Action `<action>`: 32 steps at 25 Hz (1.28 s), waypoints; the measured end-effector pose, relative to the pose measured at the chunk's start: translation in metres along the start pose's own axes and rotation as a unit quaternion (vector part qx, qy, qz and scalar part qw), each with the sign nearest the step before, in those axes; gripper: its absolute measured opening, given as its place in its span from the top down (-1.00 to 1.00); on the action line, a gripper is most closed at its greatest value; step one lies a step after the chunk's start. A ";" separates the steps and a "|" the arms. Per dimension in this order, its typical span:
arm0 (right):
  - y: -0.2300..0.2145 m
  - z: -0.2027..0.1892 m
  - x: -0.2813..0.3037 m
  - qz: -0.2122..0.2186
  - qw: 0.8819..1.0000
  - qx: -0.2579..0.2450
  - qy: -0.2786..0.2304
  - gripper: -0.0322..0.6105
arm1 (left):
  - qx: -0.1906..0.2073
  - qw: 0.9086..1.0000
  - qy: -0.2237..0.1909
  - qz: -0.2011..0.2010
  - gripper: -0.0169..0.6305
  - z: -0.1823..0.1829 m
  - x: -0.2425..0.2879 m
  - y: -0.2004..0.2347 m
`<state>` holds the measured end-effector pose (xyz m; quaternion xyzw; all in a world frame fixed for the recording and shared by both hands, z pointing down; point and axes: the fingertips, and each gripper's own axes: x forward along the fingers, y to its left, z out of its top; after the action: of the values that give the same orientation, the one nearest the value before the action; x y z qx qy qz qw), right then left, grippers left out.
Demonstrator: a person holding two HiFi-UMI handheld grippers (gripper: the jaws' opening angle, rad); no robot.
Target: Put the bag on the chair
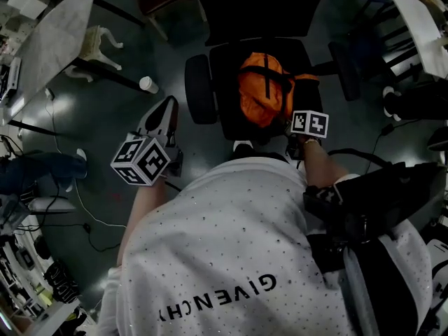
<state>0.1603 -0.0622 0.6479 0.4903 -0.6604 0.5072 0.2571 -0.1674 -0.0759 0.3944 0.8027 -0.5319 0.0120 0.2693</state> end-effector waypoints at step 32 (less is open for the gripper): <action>0.174 0.057 -0.375 0.118 0.883 -0.178 -0.418 0.89 | 0.061 0.991 -0.029 -0.115 0.95 0.036 -0.158 -0.097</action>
<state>0.1563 0.0315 0.2409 0.5212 -0.8388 0.1558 -0.0220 -0.1619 0.0699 0.2751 0.8733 -0.4424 -0.0100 0.2038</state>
